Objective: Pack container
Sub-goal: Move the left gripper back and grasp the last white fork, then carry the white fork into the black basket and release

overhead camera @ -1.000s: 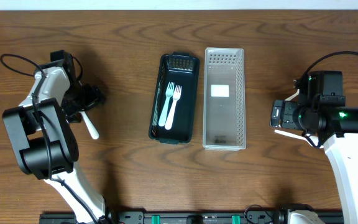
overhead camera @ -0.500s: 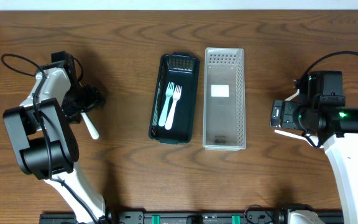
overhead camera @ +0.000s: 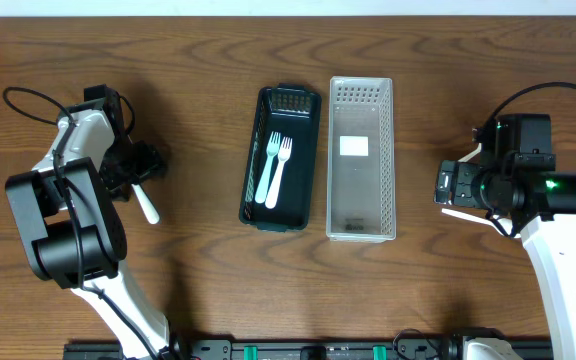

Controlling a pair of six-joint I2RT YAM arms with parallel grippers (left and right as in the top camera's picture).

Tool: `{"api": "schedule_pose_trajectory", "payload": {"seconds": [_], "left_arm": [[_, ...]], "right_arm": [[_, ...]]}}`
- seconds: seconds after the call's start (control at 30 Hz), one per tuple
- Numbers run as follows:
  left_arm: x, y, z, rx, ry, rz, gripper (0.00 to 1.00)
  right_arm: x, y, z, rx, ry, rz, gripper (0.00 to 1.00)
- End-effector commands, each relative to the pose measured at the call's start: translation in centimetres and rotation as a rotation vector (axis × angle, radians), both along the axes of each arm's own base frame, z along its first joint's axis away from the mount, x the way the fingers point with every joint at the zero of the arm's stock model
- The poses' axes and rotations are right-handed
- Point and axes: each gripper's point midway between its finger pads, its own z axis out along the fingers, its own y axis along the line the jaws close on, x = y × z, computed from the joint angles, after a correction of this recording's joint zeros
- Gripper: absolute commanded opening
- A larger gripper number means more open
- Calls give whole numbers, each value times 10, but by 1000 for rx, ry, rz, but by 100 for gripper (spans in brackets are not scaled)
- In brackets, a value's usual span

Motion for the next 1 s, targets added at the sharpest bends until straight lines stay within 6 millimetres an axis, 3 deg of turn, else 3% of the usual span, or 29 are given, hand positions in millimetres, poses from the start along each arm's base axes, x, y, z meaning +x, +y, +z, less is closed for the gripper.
{"api": "schedule_pose_trajectory", "payload": {"seconds": [0.0, 0.4, 0.5, 0.7, 0.97], "left_arm": [[-21, -2, -20, -8, 86, -11, 72], [-23, -4, -20, -15, 95, -10, 31], [-23, -3, -20, -15, 95, -10, 29], [-22, -3, -20, -13, 91, -10, 15], [-18, -2, -20, -9, 76, -10, 11]], "right_arm": [[3, 2, 6, -6, -16, 20, 99], [2, 2, 6, -6, -11, 21, 99], [2, 2, 6, -6, -11, 21, 99], [2, 2, 6, -6, -11, 21, 99], [0, 2, 5, -6, -5, 21, 99]]}}
